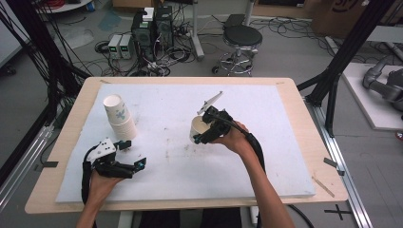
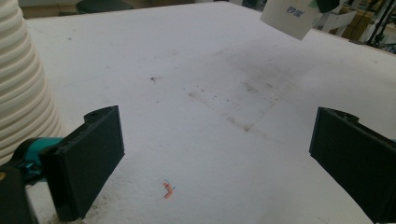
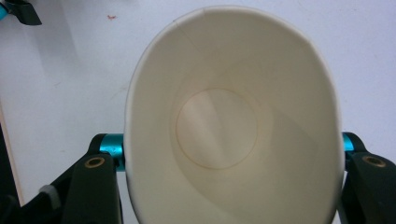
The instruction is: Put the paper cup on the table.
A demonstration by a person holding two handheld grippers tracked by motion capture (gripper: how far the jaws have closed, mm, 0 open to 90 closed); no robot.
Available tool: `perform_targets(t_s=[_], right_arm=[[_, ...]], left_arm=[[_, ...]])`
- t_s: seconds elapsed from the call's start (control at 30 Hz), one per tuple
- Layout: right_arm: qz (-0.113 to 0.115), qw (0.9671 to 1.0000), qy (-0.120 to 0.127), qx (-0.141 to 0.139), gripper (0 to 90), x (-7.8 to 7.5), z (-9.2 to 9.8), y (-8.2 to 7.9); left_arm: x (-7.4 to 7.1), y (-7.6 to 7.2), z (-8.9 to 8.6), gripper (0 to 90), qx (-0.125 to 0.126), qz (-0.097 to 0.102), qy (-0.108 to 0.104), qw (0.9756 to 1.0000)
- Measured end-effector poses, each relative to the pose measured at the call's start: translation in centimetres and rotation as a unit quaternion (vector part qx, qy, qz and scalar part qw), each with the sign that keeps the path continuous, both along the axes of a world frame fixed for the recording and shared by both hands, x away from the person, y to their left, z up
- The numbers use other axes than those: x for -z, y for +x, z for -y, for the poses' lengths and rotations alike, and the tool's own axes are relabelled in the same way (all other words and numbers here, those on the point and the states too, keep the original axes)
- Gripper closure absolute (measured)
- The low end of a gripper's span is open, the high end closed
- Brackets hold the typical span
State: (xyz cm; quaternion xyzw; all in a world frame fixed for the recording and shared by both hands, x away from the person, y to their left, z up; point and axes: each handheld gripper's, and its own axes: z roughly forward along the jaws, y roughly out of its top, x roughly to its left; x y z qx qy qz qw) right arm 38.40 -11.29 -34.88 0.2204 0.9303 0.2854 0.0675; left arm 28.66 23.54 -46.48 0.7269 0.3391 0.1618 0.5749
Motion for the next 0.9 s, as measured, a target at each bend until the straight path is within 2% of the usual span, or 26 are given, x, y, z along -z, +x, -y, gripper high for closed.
perform_targets(t_s=[0.17,0.37,0.7,0.83,0.9], right_arm=[[-0.002,1.0,-0.008,0.0,35.1,0.5,-0.3,0.5],[-0.009,0.9992,-0.039,0.0,34.9,1.8,-1.4,1.2],[-0.018,0.9983,-0.055,-0.007,34.9,4.1,-2.6,1.6],[-0.021,0.9972,-0.071,-0.008,34.8,4.8,-3.1,1.7],[-0.016,0.997,-0.075,-0.01,34.3,5.0,-3.3,1.7]], left_arm=[[0.0,0.0,0.0,3.0,0.0,-0.001,0.002,1.0],[0.0,0.2,0.0,3.0,0.0,-0.007,0.001,1.0],[0.0,0.2,0.0,3.0,0.003,-0.008,0.001,1.0],[0.0,0.1,0.0,3.0,0.003,-0.007,0.001,1.0],[0.0,0.1,0.0,3.0,0.003,-0.007,0.001,1.0]])
